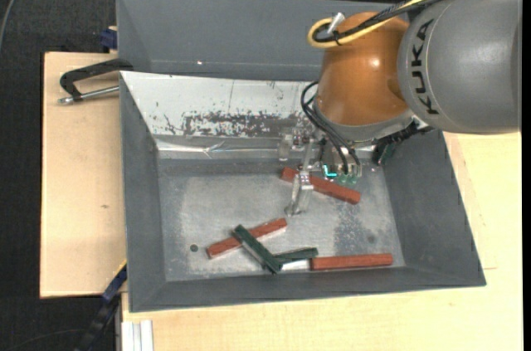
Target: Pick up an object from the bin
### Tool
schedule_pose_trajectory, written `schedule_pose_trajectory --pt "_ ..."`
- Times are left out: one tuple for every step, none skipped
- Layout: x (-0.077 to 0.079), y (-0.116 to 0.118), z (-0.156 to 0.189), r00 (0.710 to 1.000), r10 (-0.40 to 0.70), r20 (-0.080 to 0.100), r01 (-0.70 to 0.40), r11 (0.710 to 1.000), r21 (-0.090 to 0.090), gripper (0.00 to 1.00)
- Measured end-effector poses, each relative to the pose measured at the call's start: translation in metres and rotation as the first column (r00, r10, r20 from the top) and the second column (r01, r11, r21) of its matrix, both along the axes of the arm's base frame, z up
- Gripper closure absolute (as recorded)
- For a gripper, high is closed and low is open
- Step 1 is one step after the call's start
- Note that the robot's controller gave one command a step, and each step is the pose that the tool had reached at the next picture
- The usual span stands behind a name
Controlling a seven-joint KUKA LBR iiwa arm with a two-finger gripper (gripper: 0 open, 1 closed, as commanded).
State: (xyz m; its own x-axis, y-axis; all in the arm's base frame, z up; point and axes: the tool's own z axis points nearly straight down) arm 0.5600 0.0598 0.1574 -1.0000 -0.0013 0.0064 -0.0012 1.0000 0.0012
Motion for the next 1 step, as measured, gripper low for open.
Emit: schedule_pose_trajectory --pt "-0.0545 0.0353 -0.0892 0.996 0.089 -0.002 -0.089 0.996 -0.001 0.00"
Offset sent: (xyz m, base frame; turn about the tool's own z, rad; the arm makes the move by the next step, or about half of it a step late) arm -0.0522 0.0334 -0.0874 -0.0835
